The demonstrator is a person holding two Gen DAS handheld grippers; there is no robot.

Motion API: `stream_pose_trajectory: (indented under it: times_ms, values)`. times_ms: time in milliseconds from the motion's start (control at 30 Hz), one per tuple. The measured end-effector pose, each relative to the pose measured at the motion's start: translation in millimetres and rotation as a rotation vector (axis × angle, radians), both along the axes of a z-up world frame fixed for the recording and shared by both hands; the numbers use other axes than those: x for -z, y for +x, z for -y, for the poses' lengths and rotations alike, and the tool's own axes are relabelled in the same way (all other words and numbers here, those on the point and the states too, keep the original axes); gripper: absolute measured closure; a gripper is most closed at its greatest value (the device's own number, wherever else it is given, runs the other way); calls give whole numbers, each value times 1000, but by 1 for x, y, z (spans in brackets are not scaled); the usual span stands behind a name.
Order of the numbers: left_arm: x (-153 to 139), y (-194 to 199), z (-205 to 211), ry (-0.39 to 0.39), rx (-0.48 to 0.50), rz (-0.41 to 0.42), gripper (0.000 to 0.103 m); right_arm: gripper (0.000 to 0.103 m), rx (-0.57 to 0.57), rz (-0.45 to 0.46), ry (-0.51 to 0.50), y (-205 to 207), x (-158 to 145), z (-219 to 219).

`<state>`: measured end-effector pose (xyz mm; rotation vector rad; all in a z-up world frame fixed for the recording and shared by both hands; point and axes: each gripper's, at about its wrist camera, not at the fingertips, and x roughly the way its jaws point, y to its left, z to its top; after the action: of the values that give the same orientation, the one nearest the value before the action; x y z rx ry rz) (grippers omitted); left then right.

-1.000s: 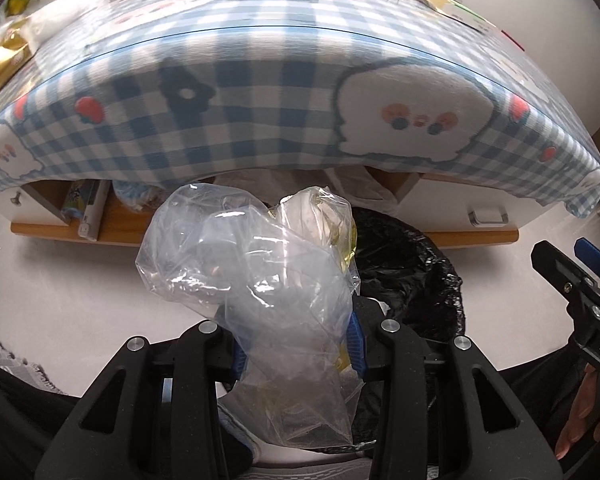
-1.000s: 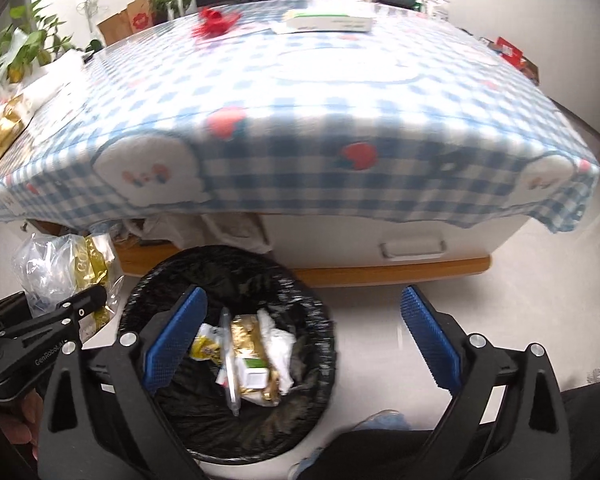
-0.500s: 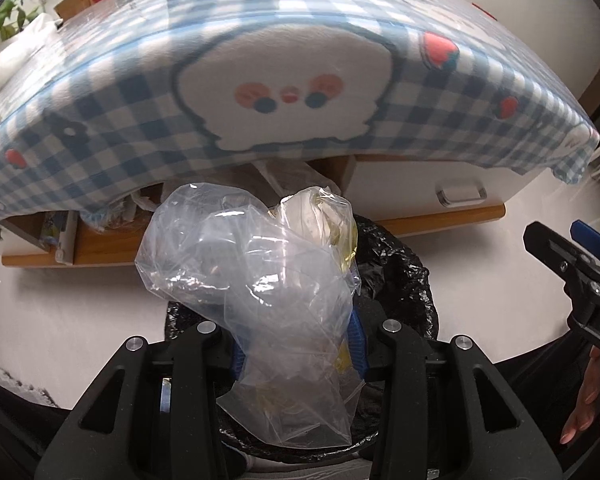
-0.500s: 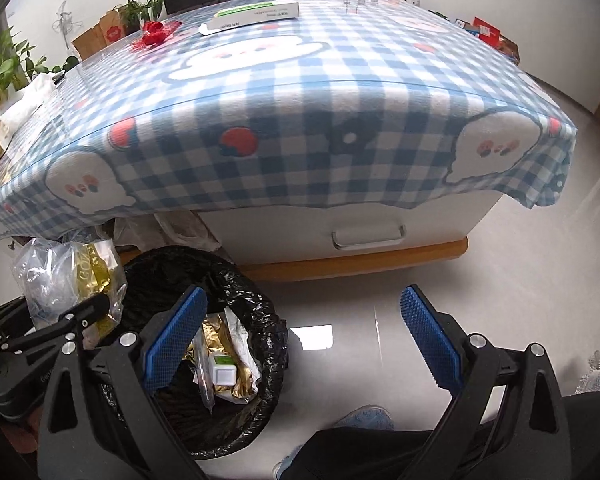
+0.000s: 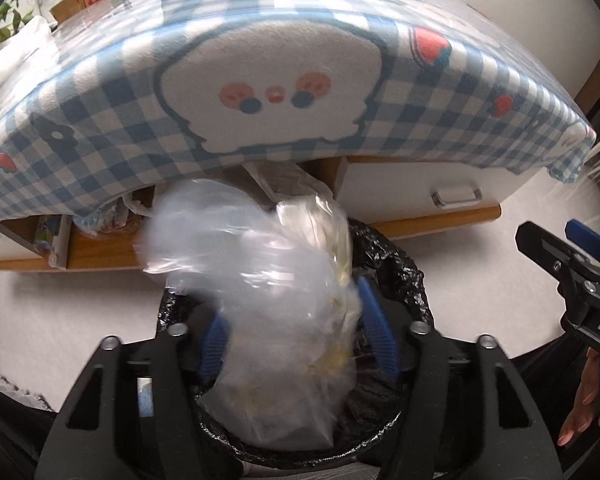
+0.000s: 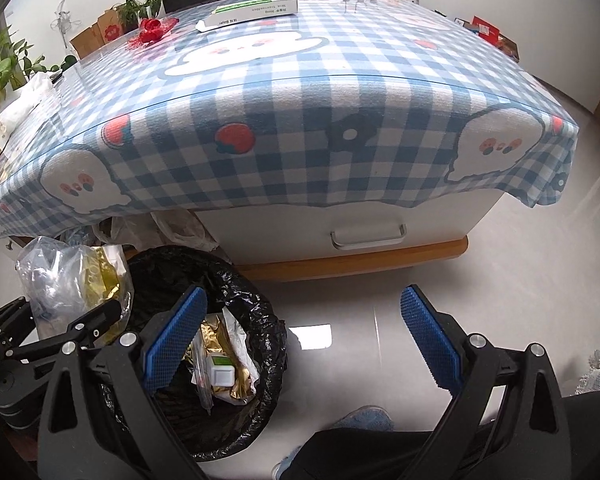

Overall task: Collect trash
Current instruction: 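Lower the clear plastic bag into the bin and open the left tool, then move both open tools from the bin back over the table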

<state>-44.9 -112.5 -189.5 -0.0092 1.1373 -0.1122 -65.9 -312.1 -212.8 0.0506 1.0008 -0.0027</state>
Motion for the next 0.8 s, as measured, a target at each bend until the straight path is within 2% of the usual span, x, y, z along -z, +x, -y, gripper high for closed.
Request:
stream_pose_trajectory:
  times_ms: [100, 267, 567, 800]
  values:
    - [-5, -1, -6, -8, -10, 12, 24, 9, 2, 1, 4, 0, -2, -2]
    - [-15, -4, -19, -8, -37, 34, 15, 9, -16, 29, 4, 0, -10, -12]
    - [-48, -13, -46, -2, -95, 102, 6, 9, -34, 67, 7, -3, -29, -24]
    - [-79, -17, -62, 5, -117, 157, 6, 8, -43, 130, 1, -8, -56, -35]
